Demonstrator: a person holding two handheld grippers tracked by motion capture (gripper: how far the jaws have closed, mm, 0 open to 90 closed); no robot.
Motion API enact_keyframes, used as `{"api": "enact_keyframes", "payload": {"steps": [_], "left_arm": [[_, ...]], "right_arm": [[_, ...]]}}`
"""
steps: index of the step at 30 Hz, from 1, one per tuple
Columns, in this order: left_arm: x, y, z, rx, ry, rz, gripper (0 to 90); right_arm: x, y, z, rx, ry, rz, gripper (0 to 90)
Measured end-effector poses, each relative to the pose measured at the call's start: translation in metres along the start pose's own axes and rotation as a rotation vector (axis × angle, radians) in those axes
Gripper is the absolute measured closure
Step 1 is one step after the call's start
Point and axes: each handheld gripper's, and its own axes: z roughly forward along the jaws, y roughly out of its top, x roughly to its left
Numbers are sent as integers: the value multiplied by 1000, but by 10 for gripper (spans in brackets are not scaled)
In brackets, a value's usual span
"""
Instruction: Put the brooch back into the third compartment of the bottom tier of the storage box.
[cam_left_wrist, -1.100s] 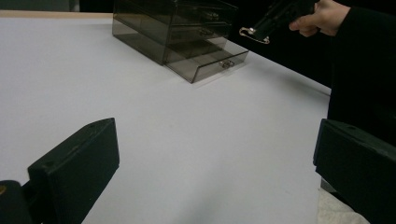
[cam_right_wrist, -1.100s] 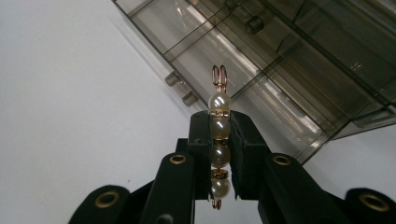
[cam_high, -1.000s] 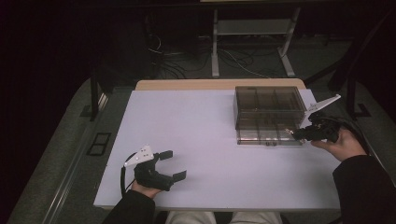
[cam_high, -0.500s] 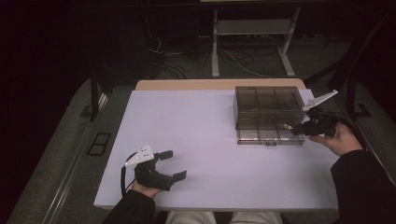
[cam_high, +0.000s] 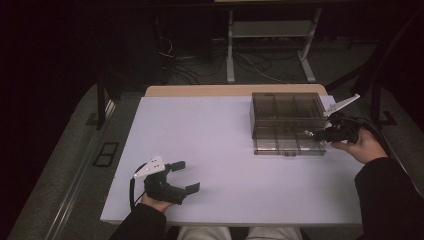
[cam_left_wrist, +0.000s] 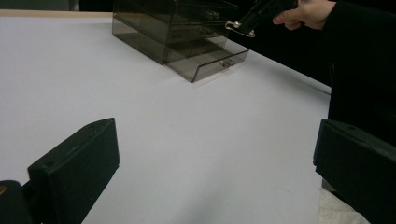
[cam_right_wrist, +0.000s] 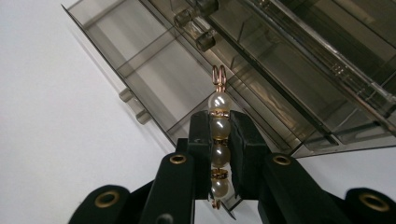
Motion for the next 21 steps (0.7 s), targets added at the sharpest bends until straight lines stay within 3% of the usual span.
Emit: {"api": "enact_keyframes", "payload": {"steps": [21], "left_arm": [[0,0,0,-1,-3,6,0]], "right_arm": [[-9,-1,18,28,-4,-27,789]]}}
